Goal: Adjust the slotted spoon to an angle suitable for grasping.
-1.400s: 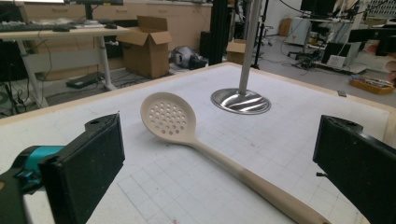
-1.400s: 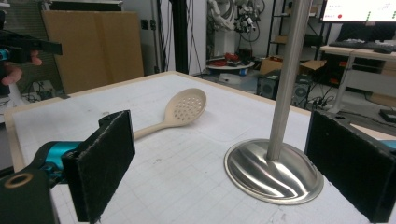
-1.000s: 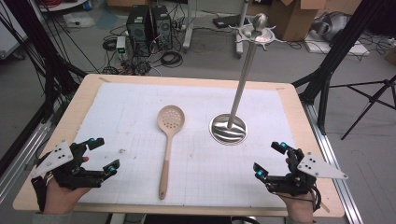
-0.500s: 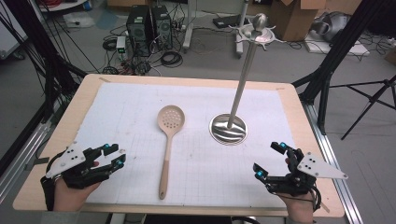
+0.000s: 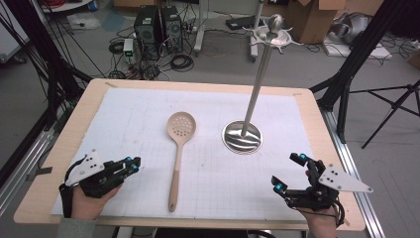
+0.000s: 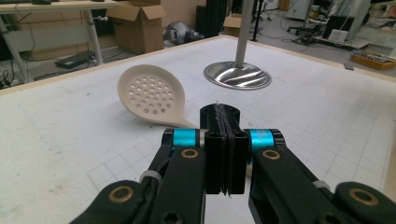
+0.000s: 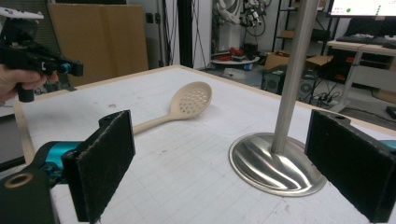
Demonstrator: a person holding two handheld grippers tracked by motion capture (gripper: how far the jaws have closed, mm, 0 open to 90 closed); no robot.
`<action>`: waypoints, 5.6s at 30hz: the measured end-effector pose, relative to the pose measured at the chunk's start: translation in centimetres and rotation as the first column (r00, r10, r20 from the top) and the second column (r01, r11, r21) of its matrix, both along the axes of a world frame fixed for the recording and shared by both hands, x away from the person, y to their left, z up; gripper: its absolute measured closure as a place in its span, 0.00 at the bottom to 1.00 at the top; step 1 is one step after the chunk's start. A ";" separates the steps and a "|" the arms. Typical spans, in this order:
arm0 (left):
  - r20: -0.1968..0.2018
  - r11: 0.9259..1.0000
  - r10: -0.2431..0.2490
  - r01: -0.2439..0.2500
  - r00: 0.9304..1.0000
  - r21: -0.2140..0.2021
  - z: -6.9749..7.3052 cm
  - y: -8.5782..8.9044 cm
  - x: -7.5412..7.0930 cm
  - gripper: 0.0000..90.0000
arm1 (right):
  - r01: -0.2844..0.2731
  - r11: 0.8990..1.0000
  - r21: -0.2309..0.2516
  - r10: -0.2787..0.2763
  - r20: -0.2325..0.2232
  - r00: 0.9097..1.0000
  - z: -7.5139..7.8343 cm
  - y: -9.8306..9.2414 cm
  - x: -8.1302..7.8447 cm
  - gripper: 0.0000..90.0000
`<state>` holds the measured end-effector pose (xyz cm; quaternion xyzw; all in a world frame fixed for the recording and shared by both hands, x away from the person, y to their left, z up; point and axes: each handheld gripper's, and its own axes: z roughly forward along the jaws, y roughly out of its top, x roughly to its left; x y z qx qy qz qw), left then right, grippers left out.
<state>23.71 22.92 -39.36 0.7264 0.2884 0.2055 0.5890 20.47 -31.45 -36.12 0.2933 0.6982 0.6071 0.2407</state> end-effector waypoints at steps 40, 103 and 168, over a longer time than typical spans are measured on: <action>-0.126 0.966 -0.185 0.204 0.975 0.161 -4.8 -7.4 2.5 1.00 | 0.042 0.999 0.010 -0.043 0.012 0.999 0.1 -1.9 -1.6 0.08; -0.257 0.918 -0.225 0.293 0.940 0.267 -4.6 -14.5 4.8 1.00 | 0.015 1.000 0.014 -0.015 0.018 1.000 0.3 -1.6 -1.3 0.08; -0.242 0.896 0.125 -0.004 0.962 0.445 -4.2 -7.5 9.4 1.00 | -0.049 0.999 0.003 0.049 0.012 0.999 0.3 -0.3 -0.7 0.08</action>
